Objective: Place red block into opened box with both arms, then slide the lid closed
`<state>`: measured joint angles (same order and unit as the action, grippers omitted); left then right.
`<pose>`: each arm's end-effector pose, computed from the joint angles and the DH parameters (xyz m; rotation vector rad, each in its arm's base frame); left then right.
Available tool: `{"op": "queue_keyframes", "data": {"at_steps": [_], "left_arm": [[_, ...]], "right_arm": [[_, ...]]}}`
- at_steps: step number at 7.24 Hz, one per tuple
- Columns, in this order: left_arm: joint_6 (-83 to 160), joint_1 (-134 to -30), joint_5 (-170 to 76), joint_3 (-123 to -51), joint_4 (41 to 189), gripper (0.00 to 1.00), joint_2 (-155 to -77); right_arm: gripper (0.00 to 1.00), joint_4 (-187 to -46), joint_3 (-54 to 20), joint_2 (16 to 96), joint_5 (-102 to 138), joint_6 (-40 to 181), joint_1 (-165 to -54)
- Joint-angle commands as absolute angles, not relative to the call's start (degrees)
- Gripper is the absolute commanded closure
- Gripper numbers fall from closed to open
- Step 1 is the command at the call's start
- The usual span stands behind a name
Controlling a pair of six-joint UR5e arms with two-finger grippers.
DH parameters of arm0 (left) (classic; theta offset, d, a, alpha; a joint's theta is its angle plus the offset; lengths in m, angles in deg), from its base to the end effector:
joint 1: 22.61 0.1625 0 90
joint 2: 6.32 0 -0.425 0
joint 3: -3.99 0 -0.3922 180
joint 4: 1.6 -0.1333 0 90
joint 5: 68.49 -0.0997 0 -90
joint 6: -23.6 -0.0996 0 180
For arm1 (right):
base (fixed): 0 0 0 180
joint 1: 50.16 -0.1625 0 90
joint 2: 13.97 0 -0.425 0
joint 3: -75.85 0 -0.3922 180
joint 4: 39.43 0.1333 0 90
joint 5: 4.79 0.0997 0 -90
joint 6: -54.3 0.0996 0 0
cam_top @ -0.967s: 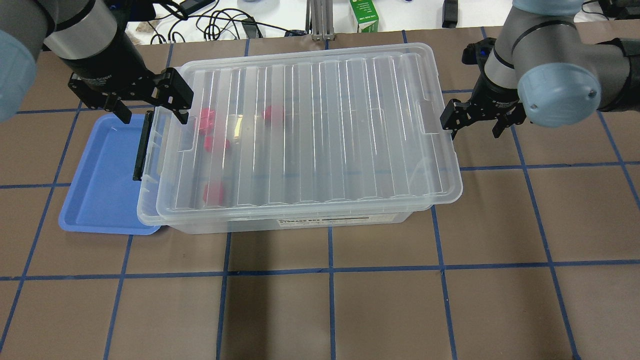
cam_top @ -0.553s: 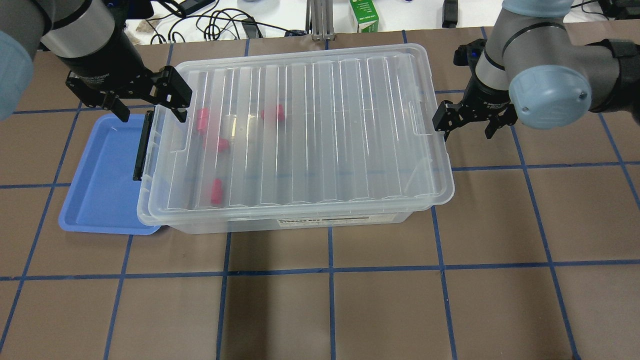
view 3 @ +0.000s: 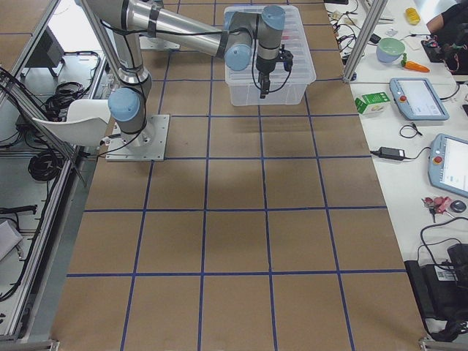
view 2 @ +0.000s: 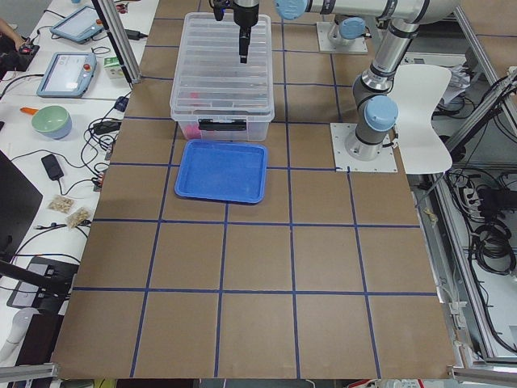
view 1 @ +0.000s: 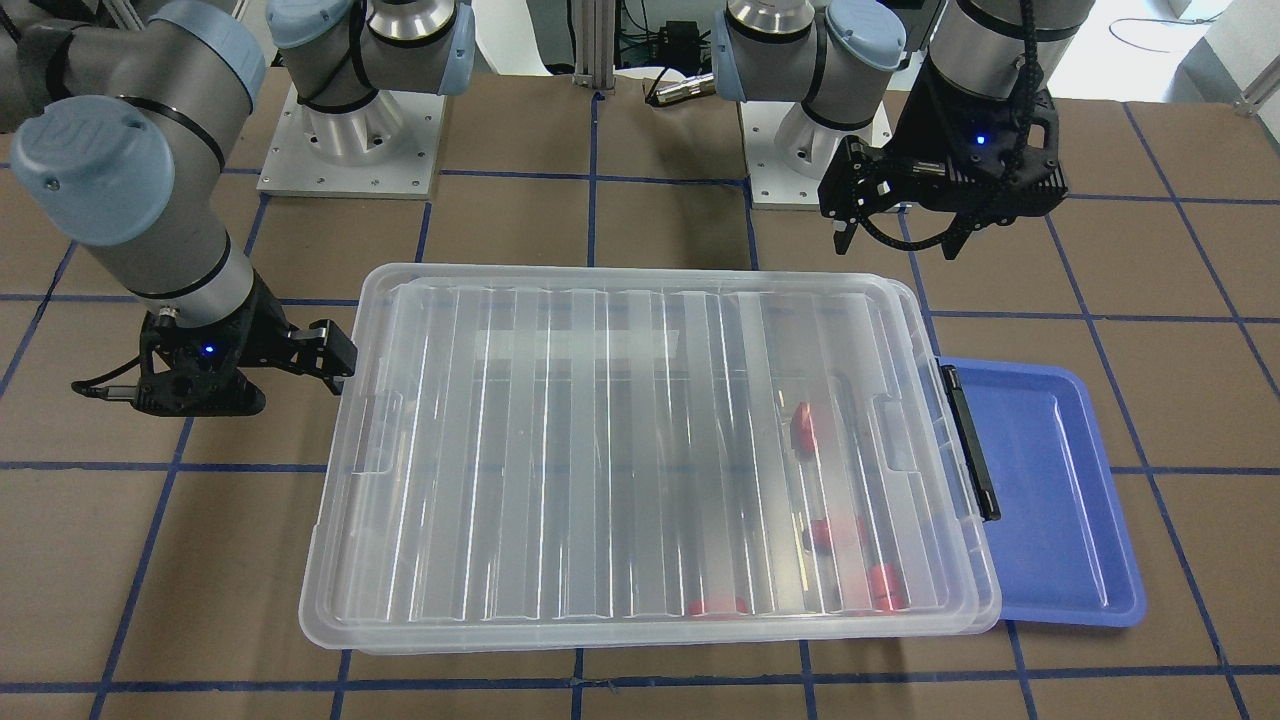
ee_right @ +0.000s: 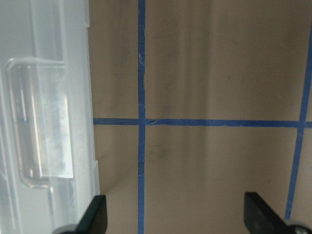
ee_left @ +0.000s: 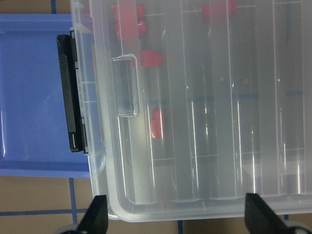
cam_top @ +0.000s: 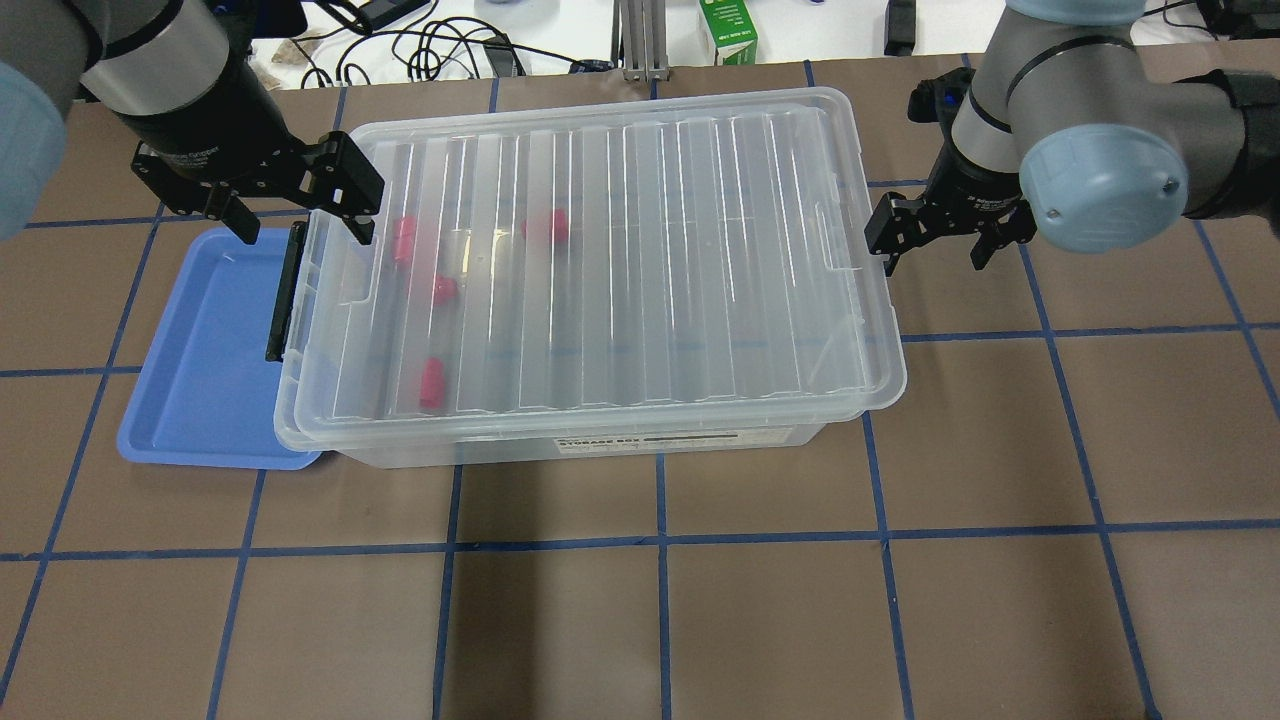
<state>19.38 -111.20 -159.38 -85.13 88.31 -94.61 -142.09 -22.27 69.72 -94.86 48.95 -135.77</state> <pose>-0.1198 -0.4865 0.5102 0.0760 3.1220 -0.0718 0.0927 -0.5318 0.3846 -0.0263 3.1397 0.0485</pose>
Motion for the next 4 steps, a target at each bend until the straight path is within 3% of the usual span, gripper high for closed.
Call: {"op": "queue_keyframes", "data": {"at_steps": [1, 4], "left_arm": [[19.38, -111.29, -159.37, -85.13, 88.31, 0.0, -94.57], [19.47, -111.29, -159.46, -84.42, 88.31, 0.0, -94.74]], "right_arm": [[0.0, -132.9, -22.15, 78.97, -93.84, 50.16, -135.86], [0.0, -128.12, -22.41, 87.18, -93.83, 50.25, -136.21]]}}
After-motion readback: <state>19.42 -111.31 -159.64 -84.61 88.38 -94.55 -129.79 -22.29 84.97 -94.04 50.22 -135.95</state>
